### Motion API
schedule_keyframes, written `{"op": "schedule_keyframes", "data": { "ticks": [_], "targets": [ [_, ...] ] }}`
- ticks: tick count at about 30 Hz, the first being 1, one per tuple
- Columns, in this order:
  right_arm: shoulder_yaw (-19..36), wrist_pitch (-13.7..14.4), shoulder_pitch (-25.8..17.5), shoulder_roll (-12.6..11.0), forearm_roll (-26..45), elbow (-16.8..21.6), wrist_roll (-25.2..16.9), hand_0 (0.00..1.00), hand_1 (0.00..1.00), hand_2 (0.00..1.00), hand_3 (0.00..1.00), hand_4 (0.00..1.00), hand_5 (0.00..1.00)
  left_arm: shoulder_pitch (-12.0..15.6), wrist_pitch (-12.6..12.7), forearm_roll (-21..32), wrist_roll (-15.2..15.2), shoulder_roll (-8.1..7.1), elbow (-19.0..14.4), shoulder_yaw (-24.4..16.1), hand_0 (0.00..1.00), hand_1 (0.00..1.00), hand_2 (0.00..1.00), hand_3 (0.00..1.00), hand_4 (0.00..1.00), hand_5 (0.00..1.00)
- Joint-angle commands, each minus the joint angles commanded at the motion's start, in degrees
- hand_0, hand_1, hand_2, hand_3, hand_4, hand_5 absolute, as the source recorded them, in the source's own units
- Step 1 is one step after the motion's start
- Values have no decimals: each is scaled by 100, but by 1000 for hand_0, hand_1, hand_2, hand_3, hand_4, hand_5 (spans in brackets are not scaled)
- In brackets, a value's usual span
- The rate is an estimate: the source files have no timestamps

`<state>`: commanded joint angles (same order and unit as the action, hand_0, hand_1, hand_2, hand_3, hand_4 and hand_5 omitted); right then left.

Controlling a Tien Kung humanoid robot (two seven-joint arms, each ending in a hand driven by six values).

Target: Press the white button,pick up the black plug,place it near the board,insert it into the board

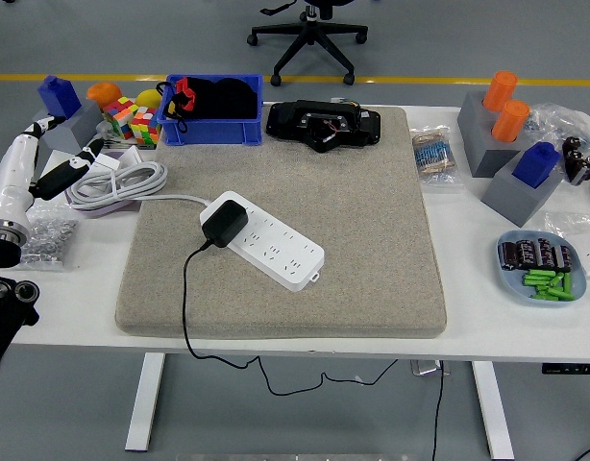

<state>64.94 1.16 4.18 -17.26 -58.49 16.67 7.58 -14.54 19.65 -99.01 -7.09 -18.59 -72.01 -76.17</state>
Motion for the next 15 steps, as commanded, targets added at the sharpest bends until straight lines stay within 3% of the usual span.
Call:
{"op": "schedule_keyframes", "data": {
  "ticks": [15],
  "targets": [
    [2,6,3,9,5,-11,-5,629,622,605,593,675,412,-22,9,0,13,5,-23,-40,993,954,920,866,871,704]
  ]
}}
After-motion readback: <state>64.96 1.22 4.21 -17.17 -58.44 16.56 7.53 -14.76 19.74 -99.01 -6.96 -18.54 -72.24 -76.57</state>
